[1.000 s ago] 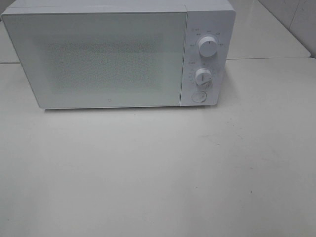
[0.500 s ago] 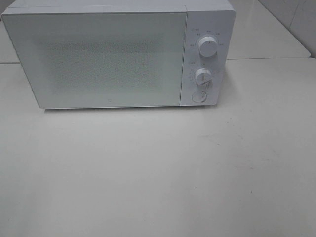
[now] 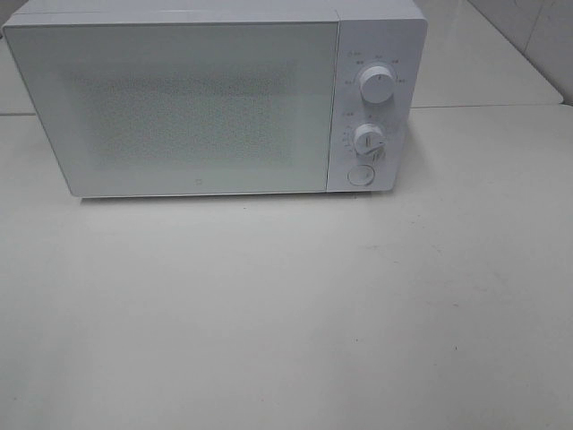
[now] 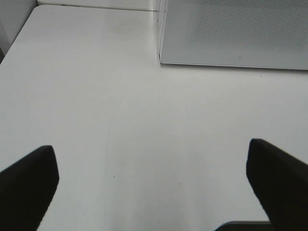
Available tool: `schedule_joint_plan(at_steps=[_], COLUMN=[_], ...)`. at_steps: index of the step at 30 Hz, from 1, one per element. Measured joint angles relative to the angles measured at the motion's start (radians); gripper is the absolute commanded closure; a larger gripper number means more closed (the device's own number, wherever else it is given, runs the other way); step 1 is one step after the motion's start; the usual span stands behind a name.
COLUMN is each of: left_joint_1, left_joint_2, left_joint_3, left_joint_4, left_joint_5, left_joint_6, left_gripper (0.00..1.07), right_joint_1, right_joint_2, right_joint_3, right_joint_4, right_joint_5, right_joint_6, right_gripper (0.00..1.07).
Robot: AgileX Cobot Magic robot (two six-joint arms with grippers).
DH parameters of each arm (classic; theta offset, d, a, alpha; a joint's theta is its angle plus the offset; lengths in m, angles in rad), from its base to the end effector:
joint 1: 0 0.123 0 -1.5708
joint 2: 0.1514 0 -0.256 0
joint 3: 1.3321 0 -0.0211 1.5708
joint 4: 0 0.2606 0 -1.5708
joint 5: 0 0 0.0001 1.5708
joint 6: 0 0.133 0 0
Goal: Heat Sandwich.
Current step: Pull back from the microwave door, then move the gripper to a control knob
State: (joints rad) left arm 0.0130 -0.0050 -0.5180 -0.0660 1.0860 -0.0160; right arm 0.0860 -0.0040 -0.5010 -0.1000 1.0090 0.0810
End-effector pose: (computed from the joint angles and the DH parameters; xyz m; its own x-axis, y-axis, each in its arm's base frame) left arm 0.0663 -0.0069 0.2662 -0.4584 -0.0527 -0.8872 0.0175 0.9975 -0.0683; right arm 0.0732 -0.0050 0.2701 -0.4013 -0.0070 -0.9159 0.0025 1.0000 -0.0088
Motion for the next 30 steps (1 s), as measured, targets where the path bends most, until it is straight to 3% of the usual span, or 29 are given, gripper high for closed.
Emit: schedule_joint_plan(at_steps=[30], left_joint_1=[0.0], left_joint_2=[0.0], left_joint_3=[0.004], left_joint_4=[-0.001], left_joint_5=[0.0], left_joint_6=[0.0], left_gripper=[0.07], right_joint_1=[0.0], right_joint_2=[0.011], right_joint_3=[-0.031], right_joint_4=[0.0], right_joint_5=[-0.073], right_joint_6=[0.0], right_gripper=[0.3])
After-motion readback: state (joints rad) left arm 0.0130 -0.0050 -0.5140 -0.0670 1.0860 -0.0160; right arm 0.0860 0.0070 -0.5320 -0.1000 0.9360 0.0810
